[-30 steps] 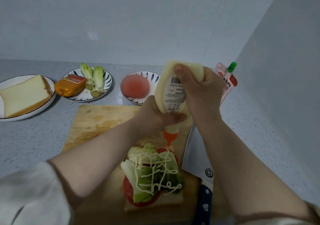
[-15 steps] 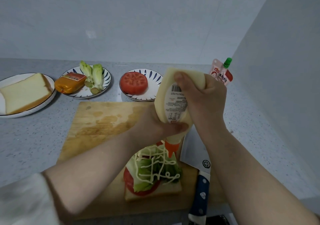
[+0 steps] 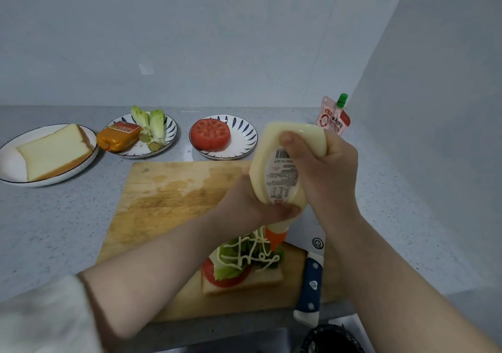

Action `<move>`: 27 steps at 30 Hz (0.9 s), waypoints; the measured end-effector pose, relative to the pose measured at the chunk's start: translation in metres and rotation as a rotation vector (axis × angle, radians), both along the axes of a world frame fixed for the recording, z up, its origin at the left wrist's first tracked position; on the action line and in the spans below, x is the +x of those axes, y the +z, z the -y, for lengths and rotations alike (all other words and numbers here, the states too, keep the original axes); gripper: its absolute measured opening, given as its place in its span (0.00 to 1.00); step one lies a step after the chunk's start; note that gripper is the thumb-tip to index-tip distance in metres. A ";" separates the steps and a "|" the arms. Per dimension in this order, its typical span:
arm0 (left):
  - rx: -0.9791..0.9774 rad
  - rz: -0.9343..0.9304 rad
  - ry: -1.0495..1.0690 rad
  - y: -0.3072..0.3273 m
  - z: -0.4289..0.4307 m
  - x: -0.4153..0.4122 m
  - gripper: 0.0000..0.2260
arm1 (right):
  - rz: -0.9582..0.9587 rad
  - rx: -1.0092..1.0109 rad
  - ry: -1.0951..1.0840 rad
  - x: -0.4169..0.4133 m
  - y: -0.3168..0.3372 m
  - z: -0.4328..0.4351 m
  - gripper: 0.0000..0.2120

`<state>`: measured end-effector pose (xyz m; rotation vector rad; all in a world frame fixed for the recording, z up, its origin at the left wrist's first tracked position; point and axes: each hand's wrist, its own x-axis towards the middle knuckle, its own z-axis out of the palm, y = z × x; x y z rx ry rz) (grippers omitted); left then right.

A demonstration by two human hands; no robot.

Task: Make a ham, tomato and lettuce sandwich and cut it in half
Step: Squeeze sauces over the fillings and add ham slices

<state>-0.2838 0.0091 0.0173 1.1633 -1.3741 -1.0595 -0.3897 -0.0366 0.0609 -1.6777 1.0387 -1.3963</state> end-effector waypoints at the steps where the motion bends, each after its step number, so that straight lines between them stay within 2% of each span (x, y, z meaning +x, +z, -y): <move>1: -0.005 0.018 0.000 0.002 -0.001 0.000 0.19 | -0.011 -0.012 0.007 -0.002 0.001 -0.001 0.12; 9: -0.026 0.203 -0.008 0.011 0.000 0.001 0.19 | -0.021 -0.001 0.040 -0.017 0.009 -0.008 0.10; 13: -0.022 0.235 -0.012 0.013 0.002 0.003 0.18 | -0.082 -0.012 0.063 -0.023 0.009 -0.009 0.11; 17: -0.030 0.346 0.024 0.014 0.004 0.006 0.16 | -0.125 0.023 0.159 -0.029 0.011 -0.006 0.20; 19: -0.057 0.544 0.094 0.016 0.008 0.013 0.12 | -0.126 0.111 0.243 -0.037 0.010 -0.004 0.28; 20: -0.081 0.691 0.118 0.018 0.010 0.017 0.13 | -0.134 0.170 0.270 -0.042 0.010 -0.003 0.32; 22: -0.138 0.977 0.121 0.020 0.016 0.026 0.17 | -0.255 0.257 0.306 -0.048 0.012 0.000 0.36; 24: -0.235 1.179 0.099 0.022 0.019 0.032 0.17 | -0.571 0.297 0.384 -0.048 0.011 0.003 0.43; 26: -0.423 1.300 0.032 0.024 0.021 0.032 0.15 | -0.825 0.368 0.477 -0.042 0.002 0.005 0.40; 27: -0.508 1.326 -0.005 0.026 0.021 0.032 0.14 | -0.883 0.398 0.497 -0.038 -0.005 0.005 0.39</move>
